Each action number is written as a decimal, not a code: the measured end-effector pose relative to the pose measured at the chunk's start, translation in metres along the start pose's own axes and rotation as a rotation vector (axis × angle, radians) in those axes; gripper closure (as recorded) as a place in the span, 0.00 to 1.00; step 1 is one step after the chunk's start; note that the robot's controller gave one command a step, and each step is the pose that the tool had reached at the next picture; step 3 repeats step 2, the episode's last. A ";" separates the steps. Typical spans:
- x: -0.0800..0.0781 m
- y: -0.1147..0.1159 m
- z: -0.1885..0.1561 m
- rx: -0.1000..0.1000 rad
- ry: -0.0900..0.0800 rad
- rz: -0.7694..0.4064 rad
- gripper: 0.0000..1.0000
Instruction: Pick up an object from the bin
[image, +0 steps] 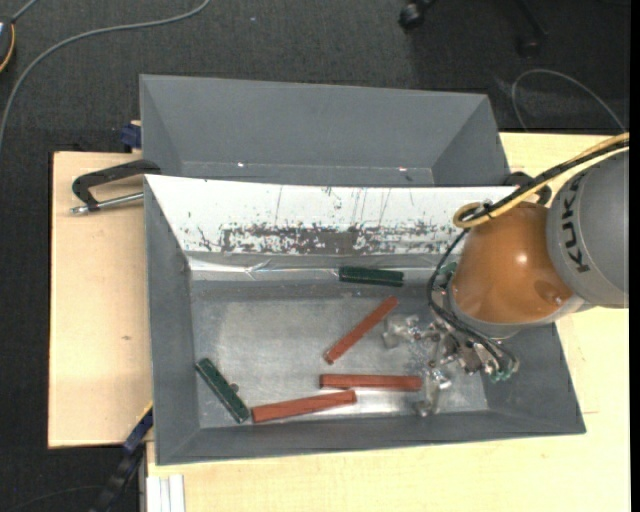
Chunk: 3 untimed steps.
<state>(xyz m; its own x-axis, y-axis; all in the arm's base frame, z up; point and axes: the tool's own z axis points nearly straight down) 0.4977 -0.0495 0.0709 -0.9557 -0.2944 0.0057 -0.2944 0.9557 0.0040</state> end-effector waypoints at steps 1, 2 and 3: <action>-0.002 -0.001 -0.003 0.004 -0.006 0.000 1.00; -0.037 -0.009 -0.143 0.010 -0.017 -0.348 1.00; -0.037 -0.009 -0.143 0.010 -0.017 -0.348 1.00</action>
Offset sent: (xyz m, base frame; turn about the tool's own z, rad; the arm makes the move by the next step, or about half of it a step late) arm 0.0000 0.0000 0.0000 0.0000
